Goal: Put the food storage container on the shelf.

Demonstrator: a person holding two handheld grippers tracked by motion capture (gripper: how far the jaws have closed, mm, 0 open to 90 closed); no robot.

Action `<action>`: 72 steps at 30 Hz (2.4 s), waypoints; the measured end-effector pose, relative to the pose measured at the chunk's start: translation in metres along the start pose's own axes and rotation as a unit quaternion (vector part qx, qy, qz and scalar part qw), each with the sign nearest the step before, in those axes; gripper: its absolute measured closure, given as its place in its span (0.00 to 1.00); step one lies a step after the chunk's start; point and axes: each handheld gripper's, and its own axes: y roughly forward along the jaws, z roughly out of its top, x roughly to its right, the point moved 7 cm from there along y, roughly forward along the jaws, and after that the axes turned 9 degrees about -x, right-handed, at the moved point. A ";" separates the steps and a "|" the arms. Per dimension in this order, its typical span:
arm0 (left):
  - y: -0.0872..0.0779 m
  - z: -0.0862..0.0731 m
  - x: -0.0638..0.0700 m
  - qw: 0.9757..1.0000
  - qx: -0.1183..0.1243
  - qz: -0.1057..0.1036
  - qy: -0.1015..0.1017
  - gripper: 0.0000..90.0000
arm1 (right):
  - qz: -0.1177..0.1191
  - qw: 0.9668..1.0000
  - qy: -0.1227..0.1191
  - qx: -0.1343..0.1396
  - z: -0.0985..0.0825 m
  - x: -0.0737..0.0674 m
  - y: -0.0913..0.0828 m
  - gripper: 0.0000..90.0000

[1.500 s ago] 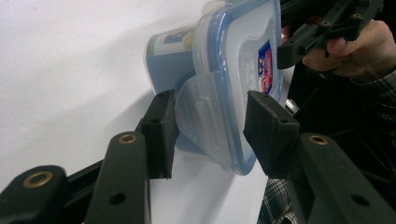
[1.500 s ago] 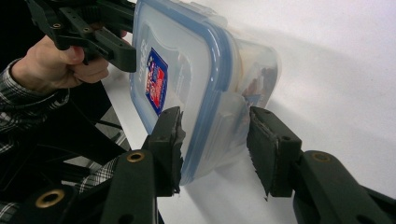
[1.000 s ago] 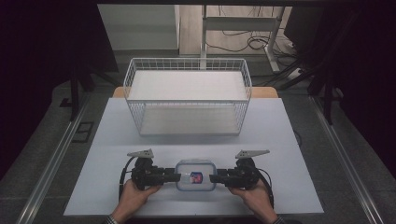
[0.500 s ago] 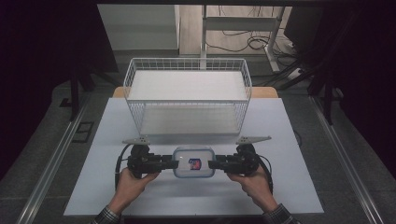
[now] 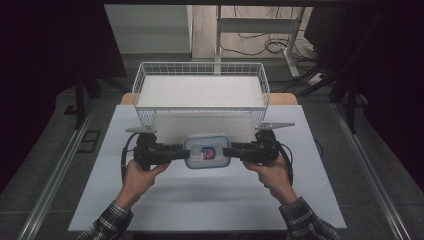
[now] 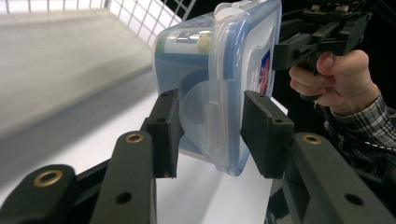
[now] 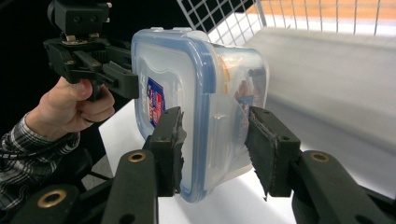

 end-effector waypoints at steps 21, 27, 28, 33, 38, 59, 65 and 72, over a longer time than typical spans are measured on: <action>-0.040 0.083 -0.009 0.999 0.036 0.029 0.007 0.64 | -0.004 1.000 -0.014 0.024 0.089 0.001 -0.014 0.62; -0.046 0.102 -0.015 0.998 0.039 0.039 0.006 0.63 | -0.009 1.000 -0.015 0.024 0.108 0.004 -0.012 0.61; -0.046 0.102 -0.015 0.998 0.039 0.039 0.006 0.63 | -0.009 1.000 -0.015 0.024 0.108 0.004 -0.012 0.61; -0.048 0.117 -0.023 0.998 0.043 0.043 0.003 0.63 | -0.015 0.999 -0.015 0.027 0.121 0.010 -0.011 0.61; -0.047 0.127 -0.032 0.998 0.041 0.043 -0.006 0.63 | -0.022 0.999 -0.006 0.027 0.133 0.018 -0.009 0.60; -0.026 0.149 -0.068 0.997 0.042 0.041 -0.042 0.60 | -0.045 0.998 0.037 0.024 0.156 0.054 0.003 0.58; -0.023 0.152 -0.069 0.997 0.030 0.062 -0.032 0.56 | -0.053 0.997 0.050 0.021 0.157 0.056 0.005 0.57; -0.020 0.155 -0.071 0.997 0.030 0.067 -0.035 0.54 | -0.061 0.996 0.055 0.024 0.157 0.056 0.005 0.56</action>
